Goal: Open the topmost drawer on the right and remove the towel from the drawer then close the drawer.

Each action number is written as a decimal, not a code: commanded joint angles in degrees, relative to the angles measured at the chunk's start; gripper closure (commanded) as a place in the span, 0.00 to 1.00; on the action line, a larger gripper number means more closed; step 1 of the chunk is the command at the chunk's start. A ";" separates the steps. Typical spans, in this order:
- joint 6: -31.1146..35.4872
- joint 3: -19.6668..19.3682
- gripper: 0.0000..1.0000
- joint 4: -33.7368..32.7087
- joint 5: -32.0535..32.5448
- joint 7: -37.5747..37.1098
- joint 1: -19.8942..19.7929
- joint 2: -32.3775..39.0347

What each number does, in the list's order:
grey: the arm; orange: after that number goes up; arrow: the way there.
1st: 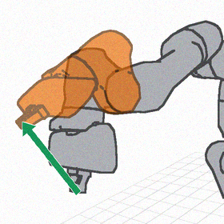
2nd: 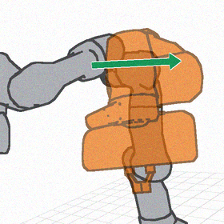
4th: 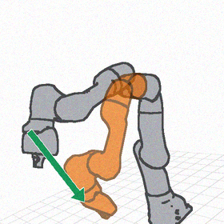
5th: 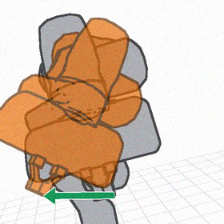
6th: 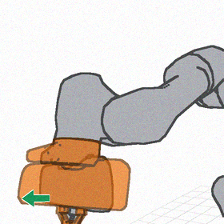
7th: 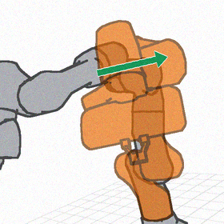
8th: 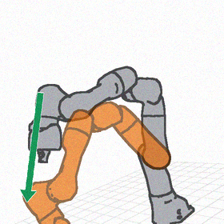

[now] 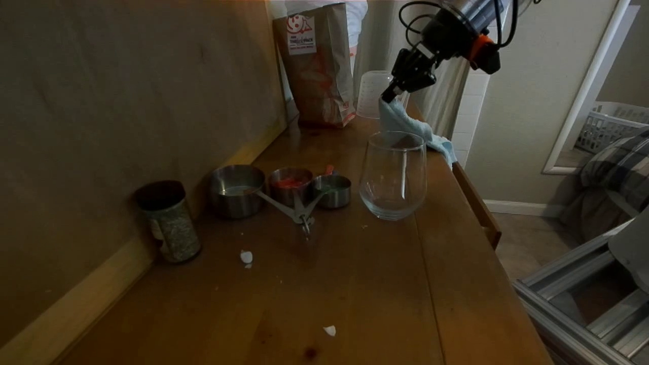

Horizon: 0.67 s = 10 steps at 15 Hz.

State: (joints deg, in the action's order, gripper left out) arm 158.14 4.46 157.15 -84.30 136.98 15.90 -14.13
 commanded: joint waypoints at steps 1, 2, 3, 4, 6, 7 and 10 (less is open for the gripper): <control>-0.47 -0.47 0.98 -0.01 0.04 0.00 -0.30 -0.08; -0.78 -0.76 0.98 -0.02 0.05 0.02 -0.51 -0.09; -0.89 -0.85 0.98 -0.02 0.06 0.02 -0.59 -0.09; -0.92 -0.86 0.98 -0.02 0.06 0.02 -0.60 -0.09; -0.98 -0.86 0.98 -0.02 0.06 0.02 -0.60 -0.09; -0.99 -0.85 0.98 -0.02 0.06 0.02 -0.60 -0.09; 0.01 1.61 0.99 -2.29 0.98 -0.85 1.21 0.72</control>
State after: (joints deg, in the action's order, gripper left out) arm 157.16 4.14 157.01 -84.25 137.04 15.59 -14.09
